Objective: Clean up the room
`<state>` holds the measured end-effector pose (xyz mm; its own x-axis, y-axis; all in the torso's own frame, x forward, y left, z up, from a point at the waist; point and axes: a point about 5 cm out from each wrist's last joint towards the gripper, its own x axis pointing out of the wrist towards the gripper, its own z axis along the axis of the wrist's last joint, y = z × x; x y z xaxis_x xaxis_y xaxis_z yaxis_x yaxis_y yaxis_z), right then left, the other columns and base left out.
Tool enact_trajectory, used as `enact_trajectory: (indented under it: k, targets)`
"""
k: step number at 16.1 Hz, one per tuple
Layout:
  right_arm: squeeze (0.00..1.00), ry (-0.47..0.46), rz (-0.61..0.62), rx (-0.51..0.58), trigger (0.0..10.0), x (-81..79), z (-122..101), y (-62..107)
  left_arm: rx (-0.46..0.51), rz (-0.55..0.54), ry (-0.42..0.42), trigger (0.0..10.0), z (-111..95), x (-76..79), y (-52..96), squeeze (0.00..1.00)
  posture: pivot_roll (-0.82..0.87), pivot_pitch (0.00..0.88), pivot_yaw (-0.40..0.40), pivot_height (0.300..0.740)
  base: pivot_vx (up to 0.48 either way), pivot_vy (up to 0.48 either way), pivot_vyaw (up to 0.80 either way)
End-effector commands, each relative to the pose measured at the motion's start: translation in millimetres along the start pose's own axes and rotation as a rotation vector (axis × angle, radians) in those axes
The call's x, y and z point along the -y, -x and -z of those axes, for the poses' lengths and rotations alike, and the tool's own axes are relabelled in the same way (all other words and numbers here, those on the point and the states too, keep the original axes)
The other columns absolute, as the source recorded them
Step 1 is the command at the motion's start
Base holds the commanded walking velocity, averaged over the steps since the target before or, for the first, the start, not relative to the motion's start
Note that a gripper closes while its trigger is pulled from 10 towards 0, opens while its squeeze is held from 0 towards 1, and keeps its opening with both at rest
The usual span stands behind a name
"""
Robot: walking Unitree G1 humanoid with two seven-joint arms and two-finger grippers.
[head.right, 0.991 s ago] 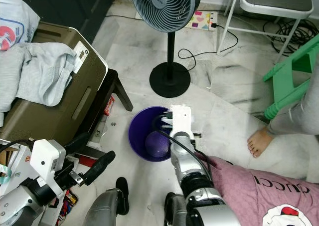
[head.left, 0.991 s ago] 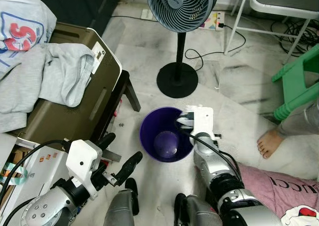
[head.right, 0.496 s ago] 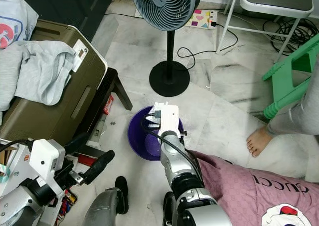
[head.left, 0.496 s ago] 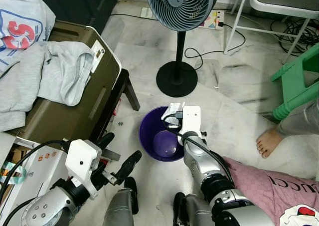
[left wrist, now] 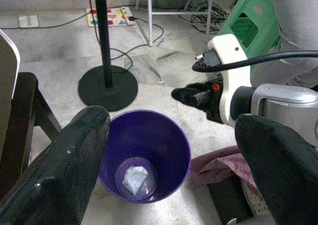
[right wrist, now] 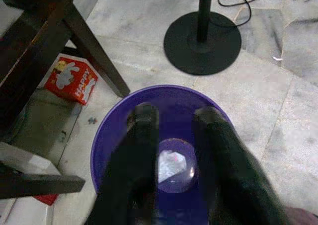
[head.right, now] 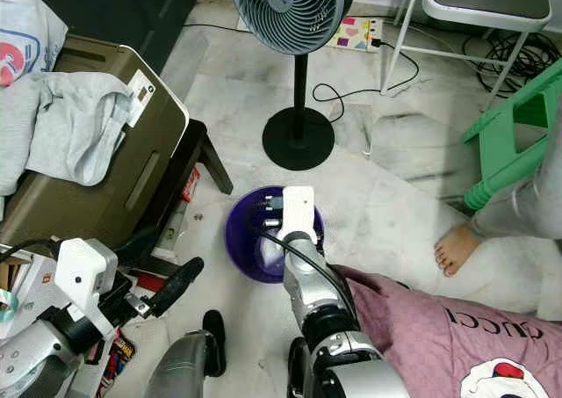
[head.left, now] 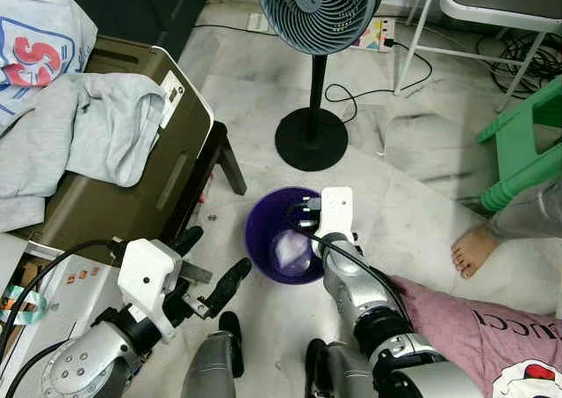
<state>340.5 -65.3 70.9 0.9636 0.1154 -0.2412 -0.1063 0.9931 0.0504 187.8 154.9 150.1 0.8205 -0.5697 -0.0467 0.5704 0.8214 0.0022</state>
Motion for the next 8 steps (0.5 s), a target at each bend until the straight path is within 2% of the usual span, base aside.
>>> enact_trajectory:
  k: [1, 2, 3, 4, 6, 8]
  targets:
    - [1.00, -0.018, -0.029, -0.008, 10.0, -9.6, 1.9, 0.8, -0.023, -0.006, 0.005, 10.0, 6.0, 1.0, 0.8, 0.00, 0.15, 0.359, 0.036, 0.740, 0.000, 0.000, 0.00]
    - [1.00, 0.002, -0.055, 0.029, 10.0, -11.4, -3.4, 0.8, -0.012, -0.006, 0.002, 10.0, 5.1, 0.6, -2.3, 0.00, 0.14, 0.353, 0.034, 0.740, 0.000, 0.000, 0.00]
    - [1.00, 0.086, -0.132, 0.145, 10.0, -16.8, -19.0, 2.8, 0.016, -0.010, -0.005, 10.0, 3.2, -2.3, -11.9, 0.00, 0.12, 0.318, 0.028, 0.740, 0.000, 0.000, 0.00]
    - [1.00, 0.101, -0.155, 0.181, 10.0, -17.4, -23.7, 4.9, 0.027, -0.012, -0.008, 10.0, 3.0, -3.6, -16.9, 0.00, 0.10, 0.305, 0.027, 0.740, 0.000, 0.000, 0.00]
    - [1.00, 0.150, -0.175, 0.246, 10.0, -11.4, -26.3, 16.1, 0.060, -0.017, -0.011, 10.0, 3.7, -3.8, -29.3, 0.00, 0.07, 0.267, 0.020, 0.740, 0.000, 0.000, 0.00]
    - [1.00, 0.155, -0.164, 0.297, 10.0, 0.6, -28.8, 29.3, 0.103, -0.041, -0.016, 10.0, 1.6, -4.4, -39.6, 0.00, 0.04, 0.230, 0.019, 0.740, 0.000, 0.000, 0.00]
